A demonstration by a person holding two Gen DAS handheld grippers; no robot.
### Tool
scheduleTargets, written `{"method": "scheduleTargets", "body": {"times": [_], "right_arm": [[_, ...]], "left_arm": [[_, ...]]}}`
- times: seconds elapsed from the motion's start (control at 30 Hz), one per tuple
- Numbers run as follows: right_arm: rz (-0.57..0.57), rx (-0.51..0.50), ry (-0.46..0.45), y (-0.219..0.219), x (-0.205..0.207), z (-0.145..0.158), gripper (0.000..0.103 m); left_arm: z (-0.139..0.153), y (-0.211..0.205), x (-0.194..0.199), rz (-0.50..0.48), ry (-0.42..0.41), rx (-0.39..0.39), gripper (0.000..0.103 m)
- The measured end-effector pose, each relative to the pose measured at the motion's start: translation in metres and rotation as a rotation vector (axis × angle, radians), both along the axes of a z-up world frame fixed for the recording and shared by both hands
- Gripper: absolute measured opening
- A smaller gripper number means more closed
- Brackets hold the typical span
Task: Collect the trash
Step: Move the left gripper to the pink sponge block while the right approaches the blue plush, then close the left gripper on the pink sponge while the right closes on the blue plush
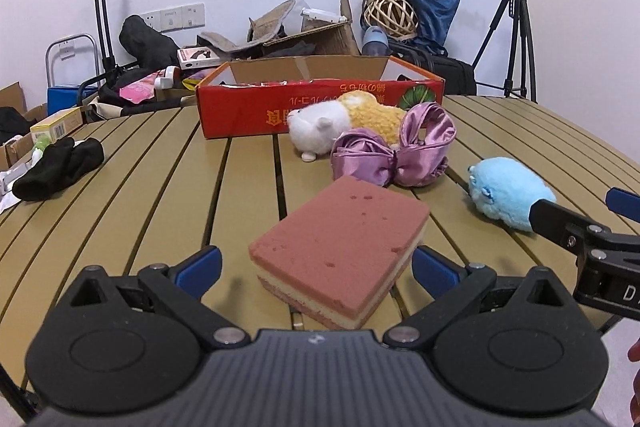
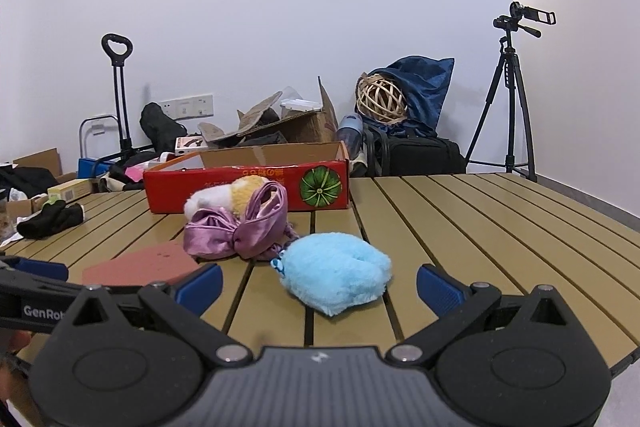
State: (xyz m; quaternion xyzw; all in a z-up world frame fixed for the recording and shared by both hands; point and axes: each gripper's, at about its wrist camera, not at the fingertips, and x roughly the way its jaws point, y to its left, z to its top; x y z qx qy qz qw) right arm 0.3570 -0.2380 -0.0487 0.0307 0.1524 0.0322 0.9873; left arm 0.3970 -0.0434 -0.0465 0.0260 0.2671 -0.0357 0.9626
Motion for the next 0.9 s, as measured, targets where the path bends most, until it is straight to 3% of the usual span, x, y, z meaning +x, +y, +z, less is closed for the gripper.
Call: {"method": "scheduleTargets", "body": {"times": [0.17, 0.57, 0.7, 0.9], "right_arm": [[-0.01, 0.012, 0.004, -0.001, 0.01, -0.002, 0.103], [-0.025, 0.041, 0.018, -0.001, 0.018, -0.007, 0.103], [-0.028, 0.044, 0.021, -0.002, 0.018, -0.007, 0.103], [-0.033, 0.046, 0.026, -0.004, 0.019, -0.008, 0.103]], "left_arm": [[-0.002, 0.003, 0.008, 0.002, 0.018, -0.039, 0.103], [-0.007, 0.001, 0.013, 0.001, 0.024, -0.04, 0.103], [-0.008, 0.001, 0.013, -0.009, 0.027, -0.048, 0.091], [-0.008, -0.001, 0.009, -0.021, 0.0, -0.019, 0.086]]}}
